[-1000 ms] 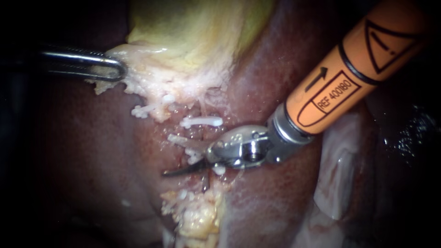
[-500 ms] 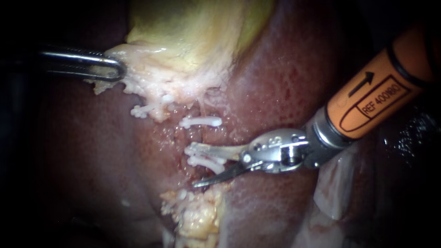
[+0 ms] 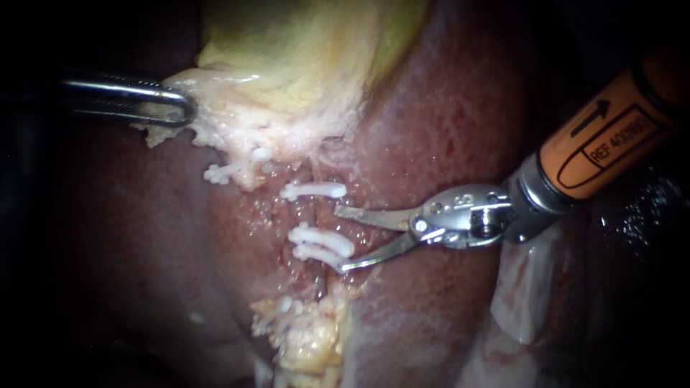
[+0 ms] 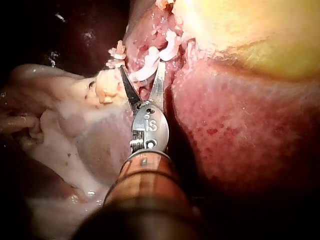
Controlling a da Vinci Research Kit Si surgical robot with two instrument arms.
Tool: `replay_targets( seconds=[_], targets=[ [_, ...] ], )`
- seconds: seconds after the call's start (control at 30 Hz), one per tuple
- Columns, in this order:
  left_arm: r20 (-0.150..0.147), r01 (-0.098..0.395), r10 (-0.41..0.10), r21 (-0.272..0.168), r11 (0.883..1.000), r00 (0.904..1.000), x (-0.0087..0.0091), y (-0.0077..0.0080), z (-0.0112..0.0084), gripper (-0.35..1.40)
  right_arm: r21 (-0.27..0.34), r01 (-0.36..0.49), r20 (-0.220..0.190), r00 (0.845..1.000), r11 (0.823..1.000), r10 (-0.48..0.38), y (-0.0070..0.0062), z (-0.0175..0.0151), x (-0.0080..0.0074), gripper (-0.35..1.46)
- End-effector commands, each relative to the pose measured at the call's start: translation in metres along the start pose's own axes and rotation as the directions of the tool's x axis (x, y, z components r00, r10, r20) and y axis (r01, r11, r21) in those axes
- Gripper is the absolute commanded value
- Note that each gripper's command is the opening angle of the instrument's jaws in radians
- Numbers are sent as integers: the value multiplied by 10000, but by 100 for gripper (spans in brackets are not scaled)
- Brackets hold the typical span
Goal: Go to the cutting position right tube
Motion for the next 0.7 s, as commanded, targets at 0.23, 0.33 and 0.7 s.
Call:
replay_targets(
  seconds=[0.23, 0.33, 0.7],
  targets=[
    [-1, 0, 0, 1, 10000, 10000, 0, 0, 0, -35, -82, -44, 30, 10000, 10000, 44, 15, 12, -14, 145],
    [-1, 1, -1, 2, 10000, 10000, 0, 0, 0, -35, -129, -21, 41, 10000, 9999, 21, 22, 18, -18, 145],
    [-6, 10, -10, 19, 10000, 10000, 2, -2, -1, -35, 75, 69, 24, 10000, 9999, -69, 31, 40, -23, 145]
  ],
)
